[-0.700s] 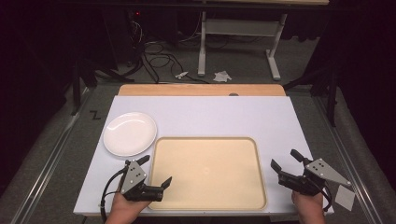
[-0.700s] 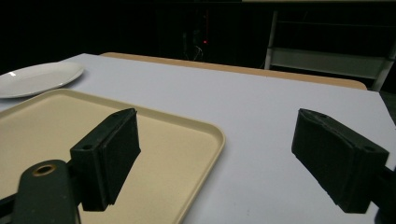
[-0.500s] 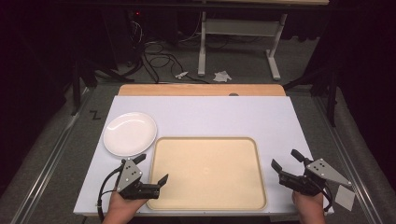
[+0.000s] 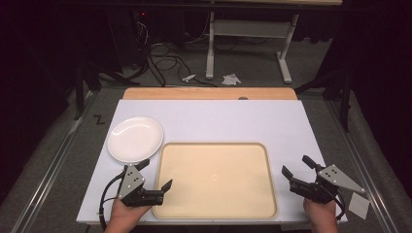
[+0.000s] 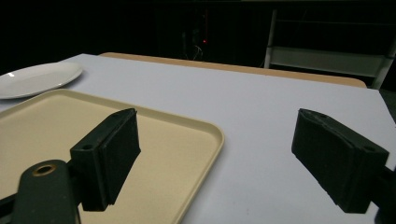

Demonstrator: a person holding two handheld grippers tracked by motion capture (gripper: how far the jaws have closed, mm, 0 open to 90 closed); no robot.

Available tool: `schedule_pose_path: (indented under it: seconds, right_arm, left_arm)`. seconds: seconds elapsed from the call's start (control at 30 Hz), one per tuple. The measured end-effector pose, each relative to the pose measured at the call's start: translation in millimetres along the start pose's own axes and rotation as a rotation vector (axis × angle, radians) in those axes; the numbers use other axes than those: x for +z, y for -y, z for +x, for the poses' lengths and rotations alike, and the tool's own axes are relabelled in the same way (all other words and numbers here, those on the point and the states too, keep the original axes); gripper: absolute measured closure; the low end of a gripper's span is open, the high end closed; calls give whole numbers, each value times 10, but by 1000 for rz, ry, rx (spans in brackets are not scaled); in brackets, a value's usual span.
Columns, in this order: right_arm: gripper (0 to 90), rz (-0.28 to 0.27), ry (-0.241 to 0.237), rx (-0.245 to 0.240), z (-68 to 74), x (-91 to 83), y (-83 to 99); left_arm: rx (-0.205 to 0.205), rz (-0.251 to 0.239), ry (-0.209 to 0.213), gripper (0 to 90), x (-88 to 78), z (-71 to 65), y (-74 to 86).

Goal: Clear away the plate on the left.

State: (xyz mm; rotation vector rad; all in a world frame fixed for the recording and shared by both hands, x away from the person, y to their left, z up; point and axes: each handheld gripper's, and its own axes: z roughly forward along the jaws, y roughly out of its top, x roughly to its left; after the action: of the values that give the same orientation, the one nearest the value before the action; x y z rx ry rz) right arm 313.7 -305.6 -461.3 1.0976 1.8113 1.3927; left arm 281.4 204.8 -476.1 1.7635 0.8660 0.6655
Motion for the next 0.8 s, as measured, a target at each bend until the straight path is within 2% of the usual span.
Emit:
schedule_pose_path:
  seconds: [0.2, 0.33, 0.6, 0.8]
  right_arm:
    - [161, -4, 0, -5, 12, -11, -15]
    - [161, -5, -1, -10, 16, -15, -23]
    - [161, -4, -2, -22, 42, -28, -36]
    - [161, -4, 7, -38, 43, -21, -59]
  left_arm:
    - [-14, 2, -10, 44, -18, 52, 15]
    - [-9, 5, -21, 48, -30, 80, 23]
    - [-26, 7, -79, 49, -93, 213, 63]
    - [-41, 3, -106, 51, -133, 301, 90]
